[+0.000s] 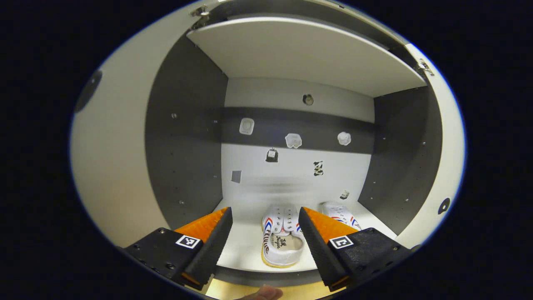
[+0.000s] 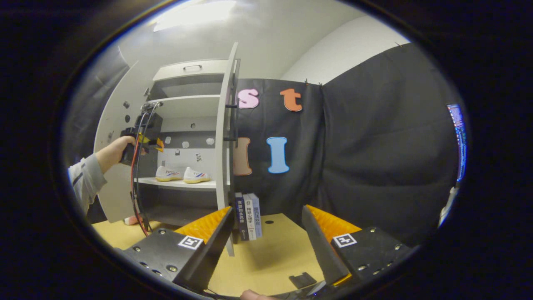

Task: Grab one shoe with the right hand and put it into the shoe cabinet, grab the other shoe with the left hand and put it into the shoe cabinet; then close the right door with the right hand and the left door with the left hand.

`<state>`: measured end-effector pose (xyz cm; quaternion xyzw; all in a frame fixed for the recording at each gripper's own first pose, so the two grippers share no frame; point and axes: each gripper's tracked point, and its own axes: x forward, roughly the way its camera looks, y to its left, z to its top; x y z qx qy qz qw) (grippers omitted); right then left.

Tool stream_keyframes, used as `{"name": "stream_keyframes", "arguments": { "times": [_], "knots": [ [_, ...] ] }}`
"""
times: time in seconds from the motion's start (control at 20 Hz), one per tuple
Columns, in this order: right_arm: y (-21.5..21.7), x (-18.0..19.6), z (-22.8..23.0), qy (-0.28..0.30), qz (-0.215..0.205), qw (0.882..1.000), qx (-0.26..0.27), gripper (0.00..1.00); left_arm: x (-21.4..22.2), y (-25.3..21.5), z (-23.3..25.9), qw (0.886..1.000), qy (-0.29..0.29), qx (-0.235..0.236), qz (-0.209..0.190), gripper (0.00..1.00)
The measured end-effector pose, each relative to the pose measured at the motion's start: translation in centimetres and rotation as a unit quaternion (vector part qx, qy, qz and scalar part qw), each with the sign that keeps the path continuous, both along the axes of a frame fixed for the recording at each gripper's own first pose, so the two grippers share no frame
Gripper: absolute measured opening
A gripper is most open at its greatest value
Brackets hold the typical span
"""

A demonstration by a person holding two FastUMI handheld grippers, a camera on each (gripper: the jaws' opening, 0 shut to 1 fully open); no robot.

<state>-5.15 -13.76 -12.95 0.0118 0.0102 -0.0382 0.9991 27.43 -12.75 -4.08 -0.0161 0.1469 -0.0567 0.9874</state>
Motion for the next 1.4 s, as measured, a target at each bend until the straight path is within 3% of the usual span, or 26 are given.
{"name": "stream_keyframes", "arguments": {
  "times": [0.3,0.55,0.7,0.95,1.2,1.4],
  "knots": [
    [0.4,0.7,-1.6,0.026,-0.008,1.000,-0.012,0.98,-10.1,1.0,4.7,0.997,-0.068,0.022,-0.028,0.97],
    [0.7,0.7,-1.9,0.034,-0.006,0.999,-0.011,0.96,-17.7,2.2,5.5,0.994,-0.095,-0.013,-0.044,0.97],
    [0.6,1.1,-1.7,0.031,-0.007,0.999,-0.015,0.96,-20.9,2.4,4.3,0.993,-0.098,-0.028,-0.055,0.99],
    [-1.8,3.2,0.2,0.015,-0.025,0.999,-0.036,0.95,-26.0,3.7,1.7,0.991,-0.118,-0.017,-0.067,0.93],
    [-5.3,6.7,4.0,0.001,-0.040,0.998,-0.057,0.98,-29.9,5.9,-0.7,0.989,-0.131,0.003,-0.064,0.96],
    [-7.2,10.7,6.4,0.008,-0.022,0.999,-0.046,0.97,-32.3,6.7,-3.1,0.990,-0.124,-0.002,-0.061,0.96]
  ]
}}
